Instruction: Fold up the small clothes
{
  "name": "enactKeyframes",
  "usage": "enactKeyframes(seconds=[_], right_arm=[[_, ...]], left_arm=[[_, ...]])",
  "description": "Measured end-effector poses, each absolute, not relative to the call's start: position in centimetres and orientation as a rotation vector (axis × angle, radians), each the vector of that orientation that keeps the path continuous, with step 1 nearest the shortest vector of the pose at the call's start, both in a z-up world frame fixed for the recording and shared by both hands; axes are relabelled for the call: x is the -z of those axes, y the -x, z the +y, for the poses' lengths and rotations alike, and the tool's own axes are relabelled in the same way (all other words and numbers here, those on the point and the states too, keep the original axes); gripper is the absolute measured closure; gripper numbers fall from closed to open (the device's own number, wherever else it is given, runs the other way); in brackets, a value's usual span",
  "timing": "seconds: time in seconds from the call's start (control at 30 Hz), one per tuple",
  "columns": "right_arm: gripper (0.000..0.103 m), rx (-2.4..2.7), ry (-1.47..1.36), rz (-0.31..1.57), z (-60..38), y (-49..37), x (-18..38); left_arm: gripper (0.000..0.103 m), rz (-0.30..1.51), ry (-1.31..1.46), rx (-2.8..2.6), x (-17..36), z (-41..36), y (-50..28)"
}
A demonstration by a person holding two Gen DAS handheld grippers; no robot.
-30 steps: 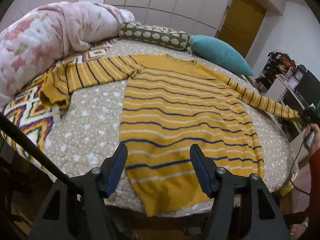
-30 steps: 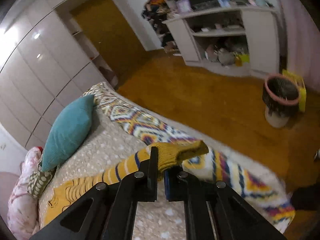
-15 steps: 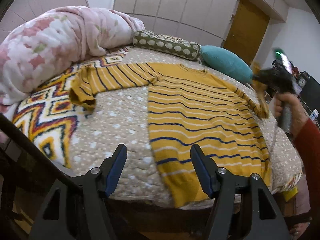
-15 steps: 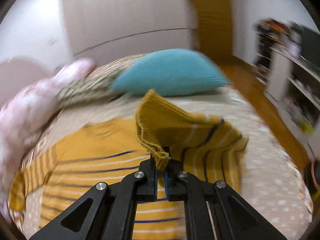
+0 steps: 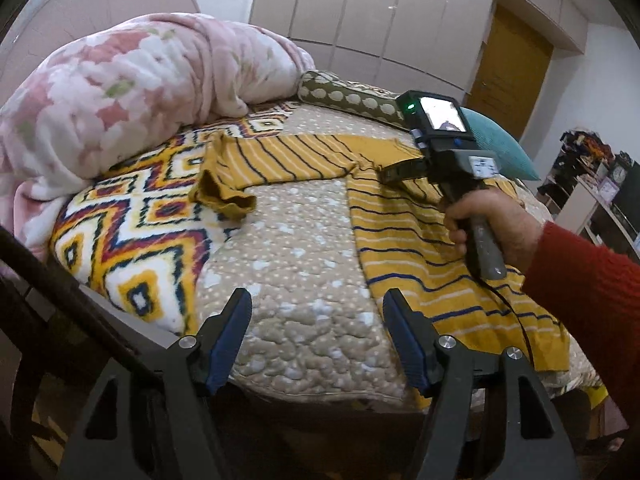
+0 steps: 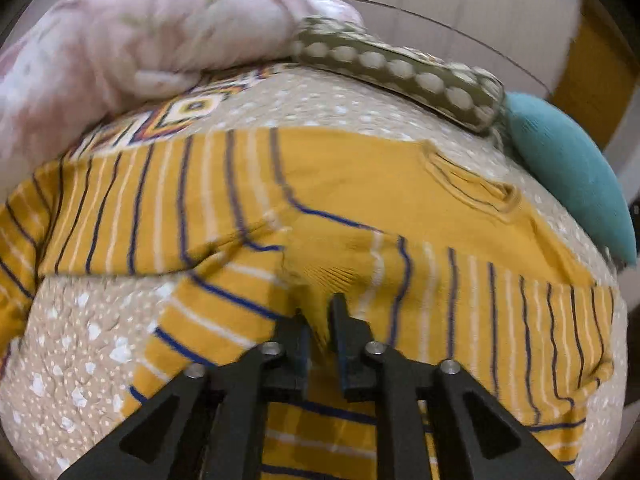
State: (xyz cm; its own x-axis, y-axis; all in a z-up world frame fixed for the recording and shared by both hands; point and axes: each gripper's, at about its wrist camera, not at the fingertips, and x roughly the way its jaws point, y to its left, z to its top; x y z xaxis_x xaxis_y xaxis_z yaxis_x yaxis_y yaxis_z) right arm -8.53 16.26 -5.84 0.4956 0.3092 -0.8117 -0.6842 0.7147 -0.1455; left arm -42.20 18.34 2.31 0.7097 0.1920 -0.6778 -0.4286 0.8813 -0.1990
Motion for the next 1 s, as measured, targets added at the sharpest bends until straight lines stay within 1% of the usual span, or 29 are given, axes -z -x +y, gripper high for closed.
enactKeyframes(seconds=[0.07, 0.13, 0.17, 0.23, 0.27, 0.3, 0.37, 0.47, 0.53, 0.63, 0.67, 0.7, 0.77, 0.8, 0.87, 1.0], right_arm=[[0.079, -0.703, 0.473, 0.85, 16.1, 9.5, 5.1], [0.079, -0.73, 0.421, 0.827, 14.5, 10.4, 3.5], [0.077, -0.729, 0.386, 0.812, 13.2, 10.6, 2.7], [0.071, -0.709, 0.309, 0.796, 9.7, 10.1, 1.4], [0.064, -0.671, 0.263, 0.787, 7.2, 9.5, 0.9], [0.058, -0.617, 0.221, 0.783, 4.5, 8.5, 0.7], [0.057, -0.457, 0.139, 0.794, -1.9, 6.0, 1.1], [0.057, -0.251, 0.034, 0.871, -10.9, 2.6, 2.9], [0.057, -0.202, -0.066, 0.89, -15.3, 2.0, 3.5], [0.058, -0.19, -0.142, 0.896, -18.9, 1.4, 4.1], [0.062, -0.195, -0.157, 0.895, -19.3, 1.1, 4.1], [0.069, -0.205, -0.175, 0.891, -19.4, 0.7, 4.1], [0.072, -0.233, -0.207, 0.872, -19.5, 0.6, 3.8], [0.076, -0.248, -0.217, 0.858, -19.3, 0.5, 3.5], [0.081, -0.29, -0.226, 0.834, -18.2, -0.1, 2.8], [0.081, -0.385, -0.185, 0.829, -15.4, -1.4, 2.1]], left_arm=[[0.035, 0.703, 0.363, -0.355, -2.3, 18.3, 42.2], [0.035, 0.703, 0.366, -0.347, -2.5, 18.1, 42.1], [0.034, 0.703, 0.368, -0.344, -2.6, 18.0, 42.0], [0.029, 0.7, 0.37, -0.337, -2.7, 17.9, 41.7], [0.027, 0.699, 0.371, -0.337, -2.6, 17.8, 41.5], [0.027, 0.701, 0.373, -0.338, -2.6, 17.8, 41.2], [0.027, 0.708, 0.381, -0.336, -2.5, 17.7, 40.7], [0.027, 0.708, 0.382, -0.333, -2.5, 17.3, 40.3], [0.027, 0.724, 0.366, -0.326, -2.4, 17.0, 39.7], [0.027, 0.724, 0.358, -0.283, -3.1, 16.6, 38.1], [0.027, 0.713, 0.355, -0.26, -3.5, 16.4, 37.4], [0.026, 0.708, 0.349, -0.234, -3.8, 16.2, 36.3], [0.026, 0.722, 0.339, -0.202, -4.2, 16.1, 32.9], [0.026, 0.728, 0.337, -0.191, -4.3, 16.1, 31.2], [0.026, 0.748, 0.327, -0.166, -3.9, 16.1, 26.2], [0.026, 0.799, 0.329, -0.148, -1.5, 16.4, 17.0]])
